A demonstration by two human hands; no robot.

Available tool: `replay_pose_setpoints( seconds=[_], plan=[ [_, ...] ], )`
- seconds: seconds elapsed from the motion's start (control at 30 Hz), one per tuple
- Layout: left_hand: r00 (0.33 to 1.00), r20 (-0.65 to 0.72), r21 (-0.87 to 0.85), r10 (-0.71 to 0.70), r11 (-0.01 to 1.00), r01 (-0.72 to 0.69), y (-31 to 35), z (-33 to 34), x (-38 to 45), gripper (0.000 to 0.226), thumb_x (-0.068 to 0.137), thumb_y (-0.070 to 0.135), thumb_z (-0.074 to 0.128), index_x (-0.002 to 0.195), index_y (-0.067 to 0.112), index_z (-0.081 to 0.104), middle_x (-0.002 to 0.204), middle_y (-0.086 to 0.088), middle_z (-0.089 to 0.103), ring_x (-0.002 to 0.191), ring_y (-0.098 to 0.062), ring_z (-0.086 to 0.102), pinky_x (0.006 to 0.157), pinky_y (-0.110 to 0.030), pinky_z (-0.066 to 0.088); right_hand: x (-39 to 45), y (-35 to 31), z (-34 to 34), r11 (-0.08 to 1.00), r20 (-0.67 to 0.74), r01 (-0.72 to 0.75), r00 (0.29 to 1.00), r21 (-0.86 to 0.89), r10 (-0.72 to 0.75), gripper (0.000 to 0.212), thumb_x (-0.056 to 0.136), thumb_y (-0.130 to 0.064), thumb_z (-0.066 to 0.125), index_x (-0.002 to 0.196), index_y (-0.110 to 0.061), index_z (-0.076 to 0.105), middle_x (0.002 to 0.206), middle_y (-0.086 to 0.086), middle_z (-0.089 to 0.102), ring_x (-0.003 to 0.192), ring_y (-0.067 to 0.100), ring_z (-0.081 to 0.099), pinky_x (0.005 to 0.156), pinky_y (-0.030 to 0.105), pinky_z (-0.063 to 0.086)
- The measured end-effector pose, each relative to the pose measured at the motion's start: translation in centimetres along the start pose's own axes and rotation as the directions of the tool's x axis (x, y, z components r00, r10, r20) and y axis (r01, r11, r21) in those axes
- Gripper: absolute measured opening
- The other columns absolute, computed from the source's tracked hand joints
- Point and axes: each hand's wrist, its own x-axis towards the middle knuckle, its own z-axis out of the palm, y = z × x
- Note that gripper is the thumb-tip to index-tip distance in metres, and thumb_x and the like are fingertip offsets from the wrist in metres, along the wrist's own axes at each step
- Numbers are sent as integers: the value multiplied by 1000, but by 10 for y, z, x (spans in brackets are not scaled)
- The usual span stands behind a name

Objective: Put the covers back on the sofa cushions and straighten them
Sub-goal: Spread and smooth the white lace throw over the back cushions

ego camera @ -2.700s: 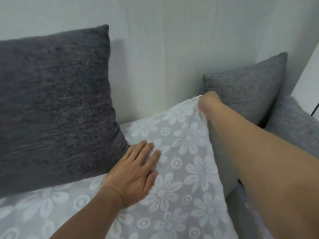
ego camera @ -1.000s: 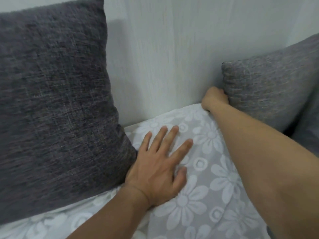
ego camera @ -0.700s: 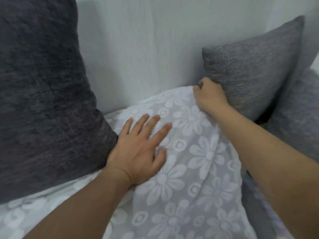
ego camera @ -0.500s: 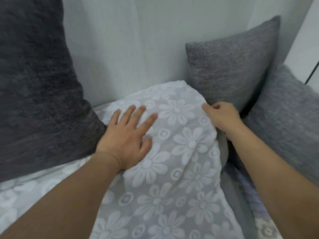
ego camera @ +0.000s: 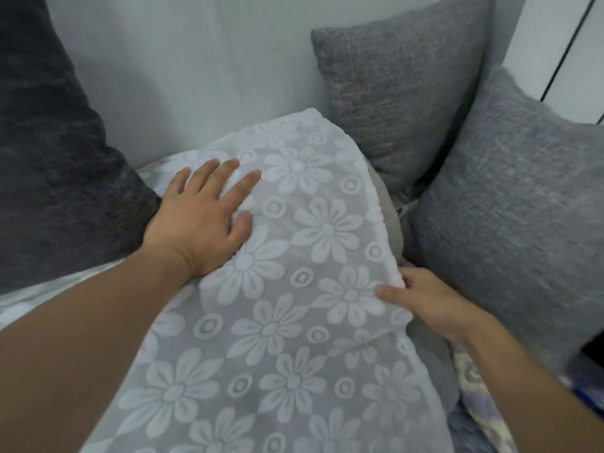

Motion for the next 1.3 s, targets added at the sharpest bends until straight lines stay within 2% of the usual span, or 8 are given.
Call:
replay_pose_setpoints(
  seconds=[0.17, 0.4, 0.6, 0.77, 0.9, 1.07, 1.23, 1.3],
  plan=[
    [999, -35, 4, -18, 1000, 18, 4, -4, -2, 67, 93, 56, 16, 157, 38, 14, 164, -2, 23, 149, -27, 21, 120, -50, 19, 10, 22, 7, 967, -531, 169, 811, -191, -247, 27, 88, -23, 72, 80, -3, 55, 70, 8, 57, 61, 14, 51, 51, 27, 41],
    [992, -5, 284, -127, 951, 124, 79, -59, 36, 48, 88, 47, 42, 121, 19, 62, 124, -15, 56, 117, -37, 50, 91, -45, 44, -44, 149, -20, 988, -300, -91, 953, -125, 50, 39, 91, -56, 60, 105, -20, 58, 103, 0, 67, 93, 16, 66, 76, 33, 52],
    [865, 196, 266, 462, 824, -501, 216, -47, 74, 52, 101, 36, 40, 151, 43, 27, 152, -1, 27, 129, -32, 48, 94, -46, 48, -92, 286, -32, 910, -74, -303, 953, -281, 294, 54, 65, -73, 75, 105, -37, 68, 106, -13, 69, 98, 10, 67, 91, 42, 56],
    [868, 223, 462, 444, 736, -495, 256, -27, 75, 34, 97, 34, 53, 130, 27, 52, 128, -4, 44, 100, -34, 59, 75, -42, 49, -119, 319, -39, 901, -638, -312, 768, -300, 54, 20, 90, -41, 66, 87, -22, 59, 82, -5, 65, 78, 21, 64, 71, 39, 55],
    [982, -115, 192, 152, 973, -128, 276, -1, 62, 33, 90, 2, 56, 122, -3, 54, 120, -30, 43, 93, -56, 54, 72, -56, 46, -101, 313, -21, 829, -833, -449, 553, -333, -36, 20, 94, -33, 62, 91, -15, 56, 88, 9, 66, 84, 33, 64, 63, 36, 46],
    [930, -276, -28, 241, 966, -259, 283, 27, 38, 49, 83, 6, 65, 125, 6, 39, 140, -30, 33, 89, -59, 54, 68, -55, 41, -62, 313, -6, 847, -895, -516, 429, -129, 126, 28, 96, -24, 53, 121, -13, 50, 110, 21, 64, 97, 40, 63, 66, 42, 45],
    [821, -266, -177, 505, 812, -556, 316, 76, -61, 61, 83, 18, 65, 141, 21, 43, 164, -18, 11, 150, -43, 10, 117, -62, 18, -71, 319, 35, 951, -802, -258, 523, 172, 287, 18, 92, -15, 53, 108, -7, 53, 97, 12, 64, 88, 32, 62, 67, 33, 44],
    [769, -273, -392, 578, 663, -638, 329, 98, -161, 54, 84, 15, 58, 138, 19, 54, 157, -14, 33, 145, -36, 29, 115, -51, 29, -92, 324, 57, 946, -746, -166, 582, 280, 323, 22, 90, -24, 52, 99, -6, 59, 90, 9, 63, 82, 26, 61, 65, 32, 45]
  ],
)
